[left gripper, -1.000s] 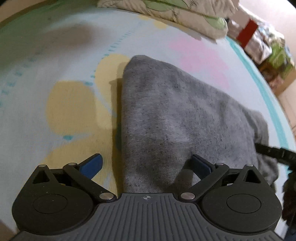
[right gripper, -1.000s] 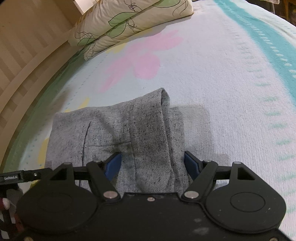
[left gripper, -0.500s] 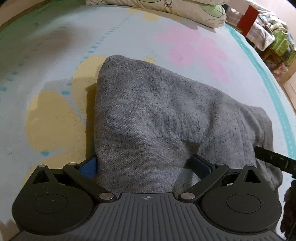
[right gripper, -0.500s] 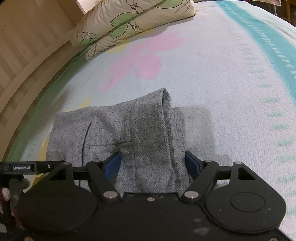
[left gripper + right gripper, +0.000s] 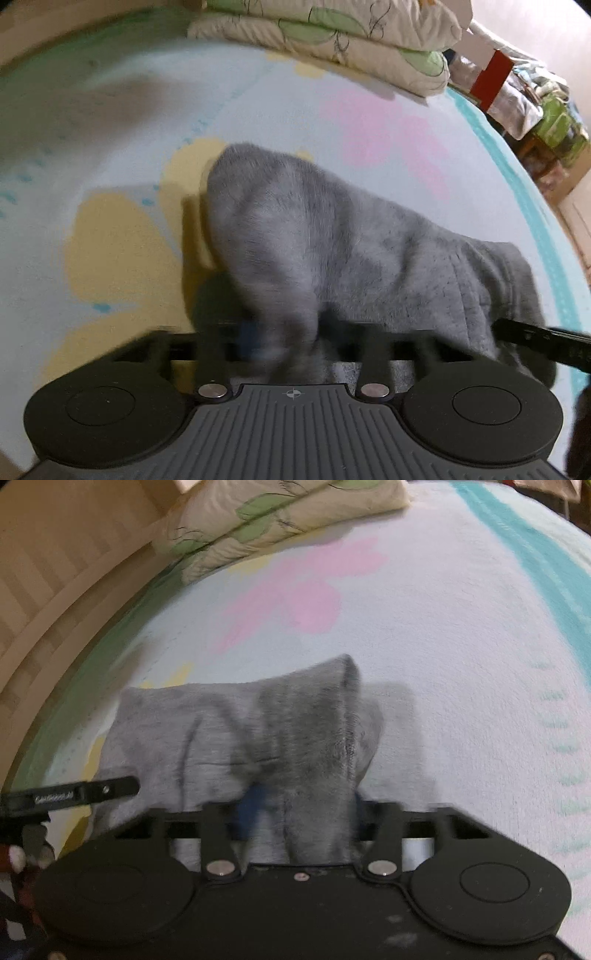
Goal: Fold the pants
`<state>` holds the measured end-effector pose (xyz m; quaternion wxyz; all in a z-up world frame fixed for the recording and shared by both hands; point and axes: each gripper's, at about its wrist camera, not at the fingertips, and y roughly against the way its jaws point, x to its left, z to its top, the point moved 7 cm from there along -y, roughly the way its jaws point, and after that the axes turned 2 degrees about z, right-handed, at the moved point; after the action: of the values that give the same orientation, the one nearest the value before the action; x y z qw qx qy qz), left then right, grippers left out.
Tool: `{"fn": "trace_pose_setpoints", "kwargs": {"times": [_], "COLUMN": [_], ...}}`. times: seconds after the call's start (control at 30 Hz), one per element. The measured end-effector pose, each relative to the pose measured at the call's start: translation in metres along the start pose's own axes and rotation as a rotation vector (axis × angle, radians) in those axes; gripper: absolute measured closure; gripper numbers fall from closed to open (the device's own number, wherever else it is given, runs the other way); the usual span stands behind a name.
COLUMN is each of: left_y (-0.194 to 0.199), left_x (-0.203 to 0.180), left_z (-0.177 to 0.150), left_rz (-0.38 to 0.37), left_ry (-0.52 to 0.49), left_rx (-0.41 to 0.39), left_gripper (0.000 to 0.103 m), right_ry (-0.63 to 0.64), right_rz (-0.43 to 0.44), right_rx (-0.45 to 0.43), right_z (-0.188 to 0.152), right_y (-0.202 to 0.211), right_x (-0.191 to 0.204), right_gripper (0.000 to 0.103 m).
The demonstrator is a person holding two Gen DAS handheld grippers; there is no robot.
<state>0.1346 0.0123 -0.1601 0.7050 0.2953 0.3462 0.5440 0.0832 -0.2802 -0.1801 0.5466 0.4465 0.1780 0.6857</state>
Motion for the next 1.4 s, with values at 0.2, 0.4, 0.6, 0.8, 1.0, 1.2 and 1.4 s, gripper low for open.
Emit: {"fn": "trace_pose_setpoints", "kwargs": {"times": [0.2,0.4,0.6,0.8,1.0,1.2,1.4], "left_y": [0.023,0.062,0.072,0.018,0.031,0.042,0.037], "left_x": [0.0,0.02,0.075,0.134,0.142,0.103,0.095], "left_z": [0.004,0.029,0.08,0.074,0.043,0.023,0.003], "left_rz": [0.005,0.073,0.166,0.311,0.304,0.252,0.295], "left_ry": [-0.017,-0.041,-0.019,0.069,0.166,0.162,0.112], "left_rx": [-0.063,-0.207,-0.263,-0.056,-0.047,-0.086,-0.073], "left_gripper": [0.091,0.091,0.09,0.083,0.083,0.077,0.073], "right_ry": [0.19,0.244,0.238,0.139,0.141,0.386,0.411], "right_rz": [-0.074,0.02,0.146,0.081,-0.132,-0.011,-0.044], "right_rx": [-0.07,-0.146,-0.175,-0.061,-0.092,-0.188,-0.083], "right_z": [0.011,0.047,0.101,0.127,0.124,0.094,0.037], "right_y": [0.028,0.048,0.011,-0.091,-0.103,-0.069,-0.109], "right_x": [0.046,0.092,0.148,0.143,0.123,0.189,0.183], "right_gripper": [0.076,0.078,0.077,0.069,0.069,0.07,0.071]}}
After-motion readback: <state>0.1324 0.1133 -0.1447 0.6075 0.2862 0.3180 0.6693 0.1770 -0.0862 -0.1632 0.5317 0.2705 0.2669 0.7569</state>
